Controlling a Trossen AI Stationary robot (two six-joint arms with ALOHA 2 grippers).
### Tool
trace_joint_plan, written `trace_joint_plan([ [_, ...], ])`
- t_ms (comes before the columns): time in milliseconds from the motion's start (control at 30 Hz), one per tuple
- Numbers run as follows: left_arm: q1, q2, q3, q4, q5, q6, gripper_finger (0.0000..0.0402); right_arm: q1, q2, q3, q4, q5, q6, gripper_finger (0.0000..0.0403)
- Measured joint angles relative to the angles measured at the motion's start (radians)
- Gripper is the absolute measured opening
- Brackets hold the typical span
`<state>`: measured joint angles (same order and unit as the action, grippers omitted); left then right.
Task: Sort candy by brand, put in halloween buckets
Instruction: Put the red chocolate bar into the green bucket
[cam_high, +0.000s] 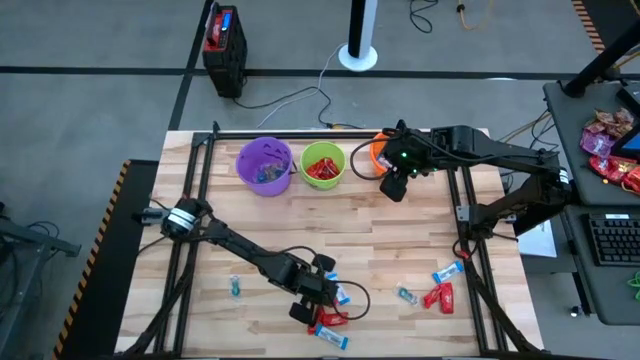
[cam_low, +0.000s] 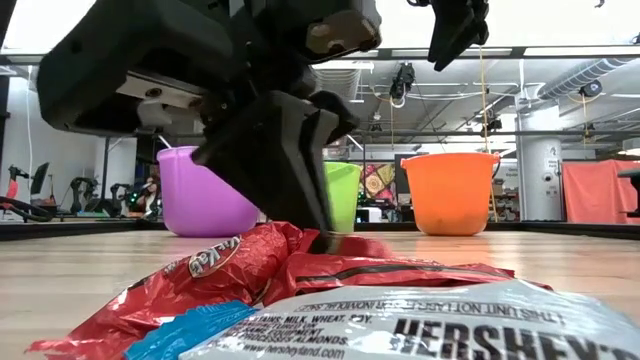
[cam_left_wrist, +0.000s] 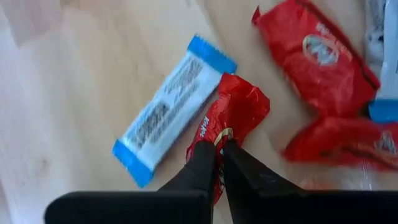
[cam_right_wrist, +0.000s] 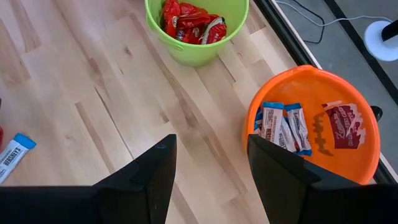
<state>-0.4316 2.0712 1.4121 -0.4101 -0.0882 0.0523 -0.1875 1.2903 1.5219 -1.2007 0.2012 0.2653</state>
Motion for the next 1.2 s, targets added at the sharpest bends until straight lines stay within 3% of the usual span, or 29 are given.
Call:
trace_joint_plan([
  [200,0.02,-0.113,-0.001,-0.113,-0.11,-0.141,0.0001,0.005,-0.01,0.0,0.02,-0.073,-0.046,0.0189],
  [400,0.092,-0.282,-0.012,-0.159,-0.259,-0.256,0.0,0.029,-0.034,-0.014,0.15,-0.082,-0.09,0.0189],
  [567,0.233,-0.411,-0.018,-0.16,-0.288,-0.393,0.0,0.033,-0.032,-0.029,0.2,-0.089,-0.067,0.0189],
  [700,0.415,-0.472,-0.018,-0.15,-0.306,-0.481,0.0,0.033,-0.026,-0.067,0.235,-0.088,-0.036,0.0189],
  [800,0.561,-0.474,-0.018,-0.151,-0.28,-0.517,0.0,0.033,-0.026,-0.092,0.242,-0.088,0.0,0.0189],
  [967,0.732,-0.42,-0.013,-0.14,-0.032,-0.51,0.0,0.033,-0.026,-0.123,0.229,-0.089,0.089,0.0189],
  [1200,0.79,-0.333,0.063,-0.215,-0.02,-0.466,0.0015,0.033,-0.027,-0.131,0.201,-0.099,0.206,0.0189],
])
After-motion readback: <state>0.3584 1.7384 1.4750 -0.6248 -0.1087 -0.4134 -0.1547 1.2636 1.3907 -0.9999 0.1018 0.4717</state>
